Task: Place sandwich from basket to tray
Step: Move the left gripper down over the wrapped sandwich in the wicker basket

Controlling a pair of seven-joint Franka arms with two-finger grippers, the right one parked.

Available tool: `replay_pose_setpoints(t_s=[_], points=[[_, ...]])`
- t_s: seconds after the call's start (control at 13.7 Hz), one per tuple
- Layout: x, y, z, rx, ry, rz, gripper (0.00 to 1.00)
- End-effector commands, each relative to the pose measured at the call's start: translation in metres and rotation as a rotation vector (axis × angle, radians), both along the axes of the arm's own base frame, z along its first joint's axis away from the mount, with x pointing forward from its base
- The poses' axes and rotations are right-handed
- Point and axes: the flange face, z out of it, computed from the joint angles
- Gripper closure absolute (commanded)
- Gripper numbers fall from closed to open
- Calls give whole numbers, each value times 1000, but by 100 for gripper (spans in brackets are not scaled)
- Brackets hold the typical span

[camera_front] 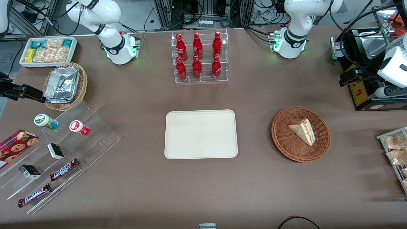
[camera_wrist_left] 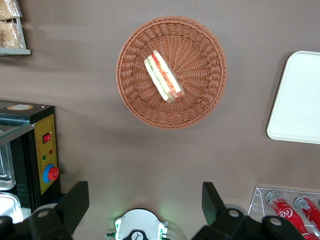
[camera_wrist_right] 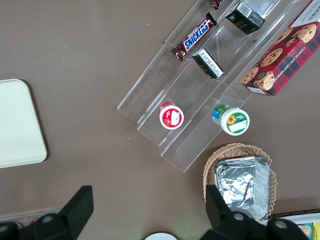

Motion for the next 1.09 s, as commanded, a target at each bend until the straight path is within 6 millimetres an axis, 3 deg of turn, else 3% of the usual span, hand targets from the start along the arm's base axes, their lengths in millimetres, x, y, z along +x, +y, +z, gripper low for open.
replay_pose_setpoints(t_s=[0.0,0.15,0.22,0.66,1.02], points=[[-8,2,3,13,-8,4,0],[-7,3,1,18,-14,7,0],[-4,2,-9,17,-16,5,0],[-1,10,-87,25,-101,48,0],[21,-3,-160,103,-194,388,0]])
